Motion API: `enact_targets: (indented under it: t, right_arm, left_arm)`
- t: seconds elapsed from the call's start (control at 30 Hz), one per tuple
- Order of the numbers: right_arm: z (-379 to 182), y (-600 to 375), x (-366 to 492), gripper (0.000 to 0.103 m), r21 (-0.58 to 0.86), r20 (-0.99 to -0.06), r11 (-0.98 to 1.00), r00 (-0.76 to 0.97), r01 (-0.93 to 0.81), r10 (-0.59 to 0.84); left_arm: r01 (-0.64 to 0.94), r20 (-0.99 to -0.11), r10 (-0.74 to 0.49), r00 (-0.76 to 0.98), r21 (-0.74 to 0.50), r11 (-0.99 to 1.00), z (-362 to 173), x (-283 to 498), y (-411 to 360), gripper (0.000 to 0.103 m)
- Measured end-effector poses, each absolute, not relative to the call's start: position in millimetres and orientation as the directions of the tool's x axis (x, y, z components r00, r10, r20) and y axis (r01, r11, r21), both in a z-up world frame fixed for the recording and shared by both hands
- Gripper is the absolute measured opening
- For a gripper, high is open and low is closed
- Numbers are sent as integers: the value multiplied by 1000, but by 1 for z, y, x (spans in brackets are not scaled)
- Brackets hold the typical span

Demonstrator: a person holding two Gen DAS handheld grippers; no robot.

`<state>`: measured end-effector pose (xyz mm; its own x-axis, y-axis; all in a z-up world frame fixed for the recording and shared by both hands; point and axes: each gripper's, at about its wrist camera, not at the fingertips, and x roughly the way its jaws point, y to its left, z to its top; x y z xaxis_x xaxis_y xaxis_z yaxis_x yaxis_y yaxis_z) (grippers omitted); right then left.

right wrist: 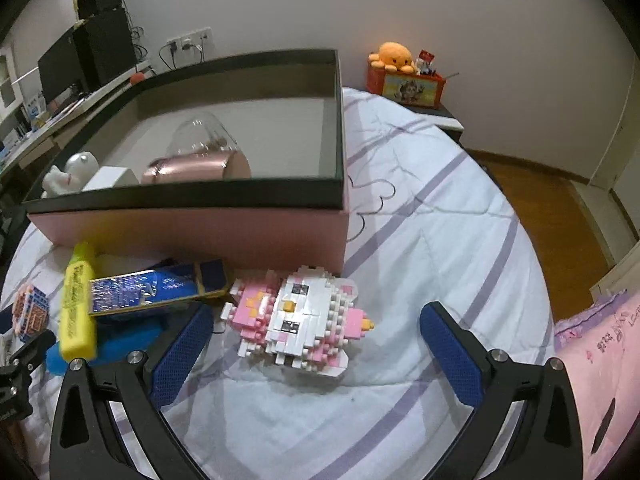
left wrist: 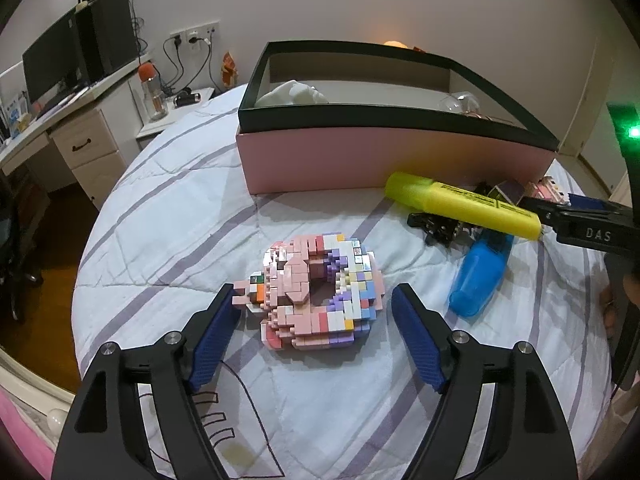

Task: Organize rigid objects
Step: 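Grasp the pink block donut with the left tool while the right tool grasps the block cat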

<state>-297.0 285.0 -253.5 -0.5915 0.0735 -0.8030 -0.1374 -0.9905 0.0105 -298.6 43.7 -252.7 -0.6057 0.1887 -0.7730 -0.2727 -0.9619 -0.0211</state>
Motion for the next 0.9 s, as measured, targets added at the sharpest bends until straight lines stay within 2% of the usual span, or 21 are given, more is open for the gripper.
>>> enact_targets:
  t: [0.17, 0.27, 0.33, 0.37, 0.4, 0.6, 0.73, 0.9]
  right_arm:
    - [-254, 293, -295, 102, 36, -800, -987, -597, -160, 67]
    - [-253, 296, -292, 95, 46, -795, -985, -603, -169, 66]
    - [-251, 296, -292, 85, 56, -791, -985, -609, -160, 54]
    - [-250, 296, -290, 70, 57, -787, -987, -614, -153, 50]
    - [-248, 295, -290, 62, 49, -784, -987, -618, -152, 57]
    - [-247, 294, -286, 63, 59, -793, -992, -609, -109, 20]
    - [-247, 290, -273, 63, 63, -792, -995, -611, -83, 1]
    - [-248, 285, -259, 63, 65, -792, -996, -610, -58, -17]
  left_arm:
    - [-277, -774, 187, -605, -15, -961, -253, -299, 46, 83]
    - [-279, -774, 188, -604, -16, -960, -254, -298, 47, 83]
    - [-278, -774, 189, -604, -17, -960, -253, -298, 46, 83]
    - [-278, -774, 188, -605, -16, -961, -253, -297, 46, 83]
    - [-276, -773, 188, -605, -17, -961, -253, -297, 46, 83]
    - [-259, -773, 181, -608, -23, -966, -252, -294, 44, 81]
    - [-245, -772, 172, -611, -21, -969, -250, -292, 41, 69]
    - [-244, -777, 166, -607, -17, -970, -251, -293, 41, 69]
